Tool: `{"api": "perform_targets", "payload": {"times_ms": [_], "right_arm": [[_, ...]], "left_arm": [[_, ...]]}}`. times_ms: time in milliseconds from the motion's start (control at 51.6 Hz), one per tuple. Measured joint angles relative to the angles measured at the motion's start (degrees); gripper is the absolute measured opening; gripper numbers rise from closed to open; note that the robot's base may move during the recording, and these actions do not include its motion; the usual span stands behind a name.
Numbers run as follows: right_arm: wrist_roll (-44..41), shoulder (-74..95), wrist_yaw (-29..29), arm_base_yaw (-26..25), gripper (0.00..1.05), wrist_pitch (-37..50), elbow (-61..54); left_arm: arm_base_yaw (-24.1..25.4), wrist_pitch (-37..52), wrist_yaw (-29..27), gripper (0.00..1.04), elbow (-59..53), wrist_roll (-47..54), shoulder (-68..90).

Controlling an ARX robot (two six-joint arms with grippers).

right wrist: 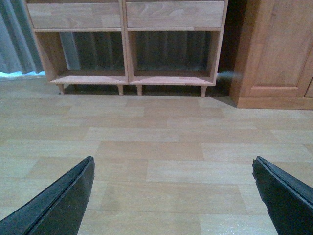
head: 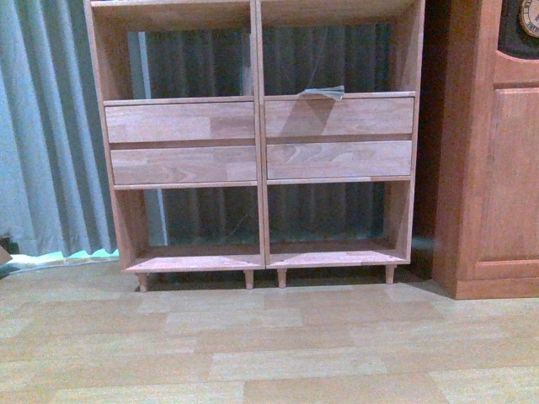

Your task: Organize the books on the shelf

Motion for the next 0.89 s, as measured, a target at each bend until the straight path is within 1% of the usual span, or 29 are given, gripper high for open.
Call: {"api": "perform_targets", "payload": {"times_ms": [891], "right_arm": [[0.0,0.0,0.0,0.0,0.98,0.0,0.0]], "left_arm": [[0.0,0.0,0.0,0.97,0.0,0.0,0.0]]}}
